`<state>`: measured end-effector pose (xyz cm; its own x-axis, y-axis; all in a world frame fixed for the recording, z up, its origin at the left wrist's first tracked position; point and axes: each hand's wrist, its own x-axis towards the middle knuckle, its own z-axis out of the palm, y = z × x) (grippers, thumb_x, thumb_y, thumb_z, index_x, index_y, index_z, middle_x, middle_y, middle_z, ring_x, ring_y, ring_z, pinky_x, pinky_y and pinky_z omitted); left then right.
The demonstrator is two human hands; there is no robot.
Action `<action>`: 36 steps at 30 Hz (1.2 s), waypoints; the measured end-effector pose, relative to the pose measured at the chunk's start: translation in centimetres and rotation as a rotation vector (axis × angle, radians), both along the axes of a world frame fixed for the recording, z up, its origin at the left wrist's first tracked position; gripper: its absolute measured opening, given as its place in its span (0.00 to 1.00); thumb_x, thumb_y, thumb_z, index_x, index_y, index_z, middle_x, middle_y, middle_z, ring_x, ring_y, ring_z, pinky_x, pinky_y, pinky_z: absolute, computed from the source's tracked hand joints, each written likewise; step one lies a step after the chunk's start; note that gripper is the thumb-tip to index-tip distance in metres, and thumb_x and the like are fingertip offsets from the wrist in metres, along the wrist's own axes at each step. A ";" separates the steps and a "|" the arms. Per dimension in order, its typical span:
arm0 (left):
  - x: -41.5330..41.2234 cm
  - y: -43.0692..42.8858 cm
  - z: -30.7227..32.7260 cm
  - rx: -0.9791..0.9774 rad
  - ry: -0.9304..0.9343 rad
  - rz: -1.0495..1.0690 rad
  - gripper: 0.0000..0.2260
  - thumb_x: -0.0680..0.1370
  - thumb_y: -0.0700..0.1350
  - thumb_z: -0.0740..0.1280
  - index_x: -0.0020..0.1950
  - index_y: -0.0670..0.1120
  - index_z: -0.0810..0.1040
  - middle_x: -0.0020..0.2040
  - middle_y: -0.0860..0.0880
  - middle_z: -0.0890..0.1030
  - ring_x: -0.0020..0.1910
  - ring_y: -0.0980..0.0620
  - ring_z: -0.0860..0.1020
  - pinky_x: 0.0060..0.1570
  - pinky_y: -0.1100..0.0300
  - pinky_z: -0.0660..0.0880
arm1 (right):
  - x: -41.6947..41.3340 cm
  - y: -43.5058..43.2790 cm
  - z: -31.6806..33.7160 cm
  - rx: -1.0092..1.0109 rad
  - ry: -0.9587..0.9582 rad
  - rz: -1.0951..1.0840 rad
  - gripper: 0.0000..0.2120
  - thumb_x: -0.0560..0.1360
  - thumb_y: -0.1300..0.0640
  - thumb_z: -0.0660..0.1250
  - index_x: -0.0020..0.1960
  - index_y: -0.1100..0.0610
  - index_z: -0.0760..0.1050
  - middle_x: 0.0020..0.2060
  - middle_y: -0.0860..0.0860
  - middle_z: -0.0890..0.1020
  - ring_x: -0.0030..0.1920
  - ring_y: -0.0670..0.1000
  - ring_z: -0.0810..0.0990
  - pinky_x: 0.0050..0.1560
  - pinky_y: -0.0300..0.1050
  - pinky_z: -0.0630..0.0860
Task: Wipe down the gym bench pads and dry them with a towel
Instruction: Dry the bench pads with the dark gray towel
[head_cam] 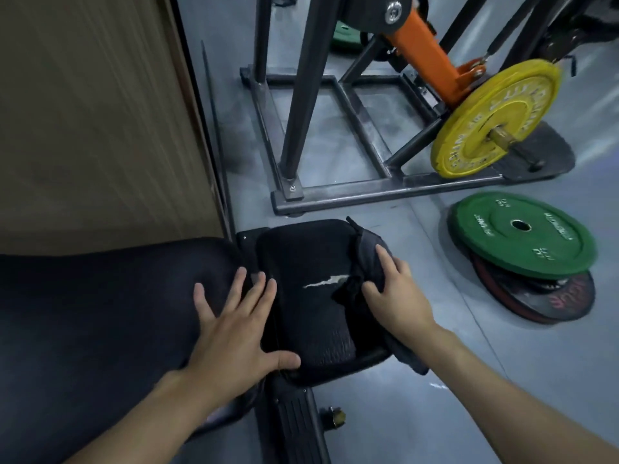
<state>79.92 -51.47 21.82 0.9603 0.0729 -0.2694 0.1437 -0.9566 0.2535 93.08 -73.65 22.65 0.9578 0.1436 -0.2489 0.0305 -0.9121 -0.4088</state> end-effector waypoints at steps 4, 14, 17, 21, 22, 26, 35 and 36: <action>0.3 -0.2 0.3 0.037 0.088 -0.006 0.55 0.56 0.81 0.35 0.75 0.51 0.31 0.78 0.53 0.33 0.74 0.50 0.25 0.63 0.27 0.28 | 3.4 1.8 0.7 -0.057 0.063 0.048 0.32 0.78 0.46 0.59 0.80 0.45 0.51 0.74 0.52 0.63 0.63 0.62 0.74 0.56 0.54 0.72; 0.6 -0.2 -0.1 0.052 0.126 -0.011 0.54 0.62 0.80 0.49 0.79 0.49 0.45 0.81 0.47 0.49 0.78 0.50 0.35 0.67 0.24 0.40 | 9.5 9.4 1.2 -0.347 -0.034 0.564 0.27 0.76 0.40 0.54 0.74 0.41 0.62 0.72 0.49 0.67 0.67 0.63 0.68 0.62 0.62 0.66; 0.4 -0.5 0.4 0.012 0.098 0.049 0.55 0.62 0.79 0.54 0.78 0.52 0.36 0.80 0.51 0.36 0.73 0.55 0.25 0.68 0.30 0.31 | 9.7 12.6 1.3 -0.368 -0.053 0.786 0.31 0.74 0.29 0.50 0.71 0.43 0.66 0.72 0.46 0.68 0.69 0.61 0.68 0.61 0.65 0.67; 0.2 -0.9 0.6 -0.032 0.093 0.177 0.61 0.61 0.77 0.66 0.79 0.48 0.37 0.78 0.50 0.30 0.72 0.57 0.23 0.72 0.38 0.31 | 8.9 15.7 1.4 -0.405 -0.017 0.989 0.30 0.77 0.30 0.50 0.74 0.40 0.63 0.74 0.44 0.65 0.70 0.59 0.69 0.63 0.65 0.67; -0.1 -1.0 0.5 -0.034 0.078 0.230 0.64 0.59 0.77 0.66 0.79 0.46 0.37 0.78 0.49 0.30 0.72 0.56 0.24 0.73 0.41 0.31 | 8.0 16.2 1.4 -0.421 -0.045 1.038 0.27 0.78 0.33 0.51 0.74 0.40 0.63 0.73 0.44 0.66 0.70 0.60 0.69 0.63 0.65 0.67; -1.7 -1.8 0.7 -0.049 0.068 0.401 0.65 0.59 0.79 0.64 0.78 0.43 0.33 0.77 0.49 0.28 0.73 0.56 0.25 0.75 0.47 0.32 | 3.7 16.1 1.7 -0.479 -0.232 1.111 0.22 0.77 0.39 0.52 0.67 0.44 0.71 0.70 0.45 0.67 0.68 0.61 0.65 0.62 0.65 0.64; -2.7 -0.9 0.8 -0.095 0.080 0.362 0.59 0.65 0.76 0.63 0.79 0.44 0.36 0.79 0.51 0.32 0.75 0.56 0.29 0.76 0.49 0.35 | 2.2 15.9 1.4 -0.522 -0.200 1.088 0.21 0.78 0.40 0.53 0.66 0.44 0.74 0.71 0.44 0.65 0.72 0.61 0.57 0.62 0.66 0.61; -2.8 -0.8 0.7 -0.108 0.065 0.360 0.57 0.67 0.74 0.64 0.79 0.45 0.37 0.79 0.52 0.33 0.75 0.57 0.29 0.76 0.50 0.35 | 2.0 15.8 1.3 -0.520 -0.218 1.078 0.21 0.78 0.40 0.53 0.66 0.44 0.74 0.71 0.43 0.65 0.73 0.61 0.56 0.63 0.66 0.60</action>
<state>77.10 -52.24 22.51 0.8591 0.3702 -0.3533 0.4847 -0.8102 0.3297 95.03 -57.84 23.95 0.4376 0.8227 -0.3628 0.8966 -0.4299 0.1064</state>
